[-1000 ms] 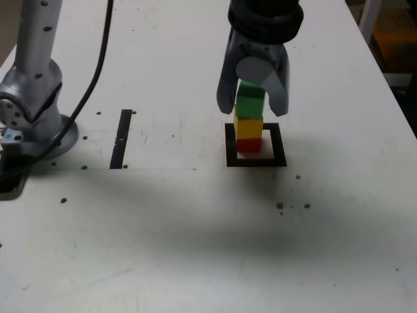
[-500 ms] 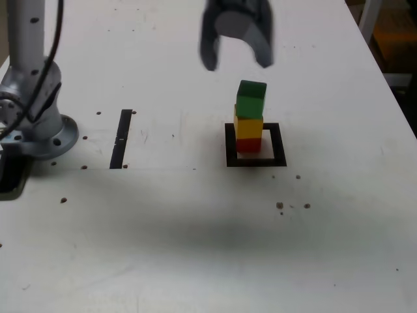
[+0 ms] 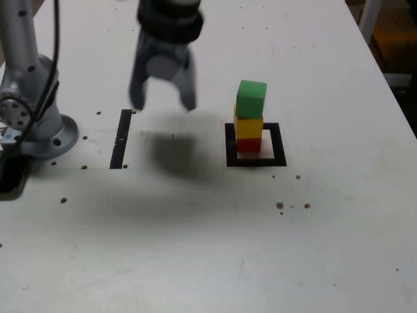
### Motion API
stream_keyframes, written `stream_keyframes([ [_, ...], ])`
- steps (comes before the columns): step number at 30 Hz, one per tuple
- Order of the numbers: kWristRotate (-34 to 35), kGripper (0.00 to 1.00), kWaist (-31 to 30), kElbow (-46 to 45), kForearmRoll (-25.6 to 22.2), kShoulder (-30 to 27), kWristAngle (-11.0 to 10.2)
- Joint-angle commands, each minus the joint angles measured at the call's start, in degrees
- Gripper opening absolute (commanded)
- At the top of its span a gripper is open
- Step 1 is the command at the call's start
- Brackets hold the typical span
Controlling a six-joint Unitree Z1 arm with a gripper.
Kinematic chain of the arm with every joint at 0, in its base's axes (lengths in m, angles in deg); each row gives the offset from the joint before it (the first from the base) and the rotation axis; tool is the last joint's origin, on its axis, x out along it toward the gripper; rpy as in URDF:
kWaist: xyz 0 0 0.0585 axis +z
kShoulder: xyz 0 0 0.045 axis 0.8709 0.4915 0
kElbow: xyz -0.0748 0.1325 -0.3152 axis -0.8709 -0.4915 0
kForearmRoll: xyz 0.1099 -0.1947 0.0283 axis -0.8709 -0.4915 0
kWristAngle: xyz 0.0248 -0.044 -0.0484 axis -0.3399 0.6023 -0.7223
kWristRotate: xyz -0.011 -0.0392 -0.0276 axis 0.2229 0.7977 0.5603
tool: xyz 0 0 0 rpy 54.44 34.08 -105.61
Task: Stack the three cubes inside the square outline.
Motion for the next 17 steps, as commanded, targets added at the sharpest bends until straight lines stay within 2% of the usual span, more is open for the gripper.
stream_keyframes([
  [1, -0.5, 0.7, -0.1, -1.8, 1.1, -0.3, 1.1],
  [10, -4.2, 0.7, -0.1, -8.6, 7.6, 0.1, 5.5],
  [17, -6.1, 0.7, -0.1, -10.3, 10.3, 0.8, 6.4],
])
